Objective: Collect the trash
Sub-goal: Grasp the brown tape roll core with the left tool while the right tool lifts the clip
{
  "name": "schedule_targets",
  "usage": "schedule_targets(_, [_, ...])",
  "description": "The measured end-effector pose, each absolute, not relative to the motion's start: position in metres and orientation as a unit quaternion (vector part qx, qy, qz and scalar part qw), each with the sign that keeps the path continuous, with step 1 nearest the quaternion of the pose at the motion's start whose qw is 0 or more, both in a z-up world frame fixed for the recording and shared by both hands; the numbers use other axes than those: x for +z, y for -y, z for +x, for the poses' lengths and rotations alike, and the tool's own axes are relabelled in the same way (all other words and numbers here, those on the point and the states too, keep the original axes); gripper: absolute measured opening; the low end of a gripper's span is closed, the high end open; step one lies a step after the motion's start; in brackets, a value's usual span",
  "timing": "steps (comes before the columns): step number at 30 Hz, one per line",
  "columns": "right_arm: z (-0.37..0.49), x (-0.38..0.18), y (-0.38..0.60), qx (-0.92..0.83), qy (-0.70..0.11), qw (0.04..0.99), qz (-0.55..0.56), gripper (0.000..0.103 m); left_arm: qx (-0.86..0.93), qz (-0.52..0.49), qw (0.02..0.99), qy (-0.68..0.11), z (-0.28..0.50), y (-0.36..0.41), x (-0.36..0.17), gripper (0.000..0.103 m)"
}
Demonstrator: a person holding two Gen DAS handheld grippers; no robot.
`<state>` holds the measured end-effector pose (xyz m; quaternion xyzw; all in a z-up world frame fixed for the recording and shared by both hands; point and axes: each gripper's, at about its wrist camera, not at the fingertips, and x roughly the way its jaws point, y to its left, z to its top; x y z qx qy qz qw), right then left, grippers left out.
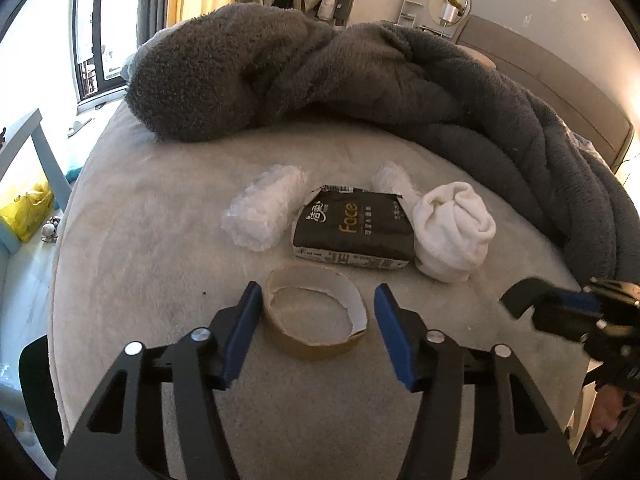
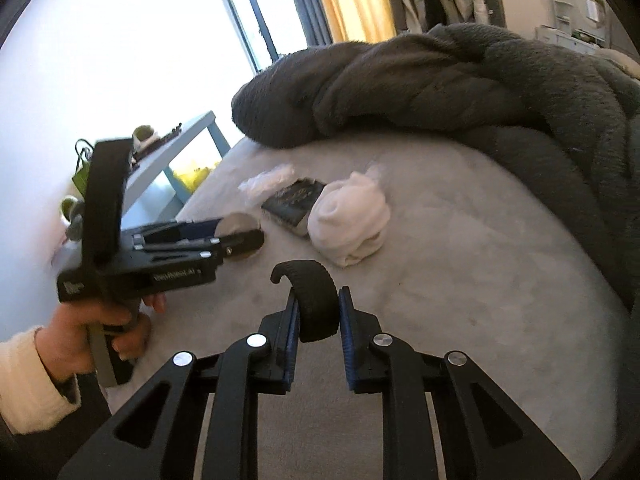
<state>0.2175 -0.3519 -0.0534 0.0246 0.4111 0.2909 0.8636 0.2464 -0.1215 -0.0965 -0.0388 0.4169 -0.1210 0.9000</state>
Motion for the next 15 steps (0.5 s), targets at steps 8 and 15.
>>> schedule_targets(8, [0.222,-0.046,0.346,0.288,-0.402,0.869,0.029,0.019,-0.134,-0.039,0.901,-0.411,0.243,0.120,-0.094,0.053])
schedule_targets(15, [0.227,-0.035,0.325,0.293,-0.394,0.871,0.029,0.019,-0.141,-0.020,0.906,-0.399,0.233,0.113,-0.087,0.053])
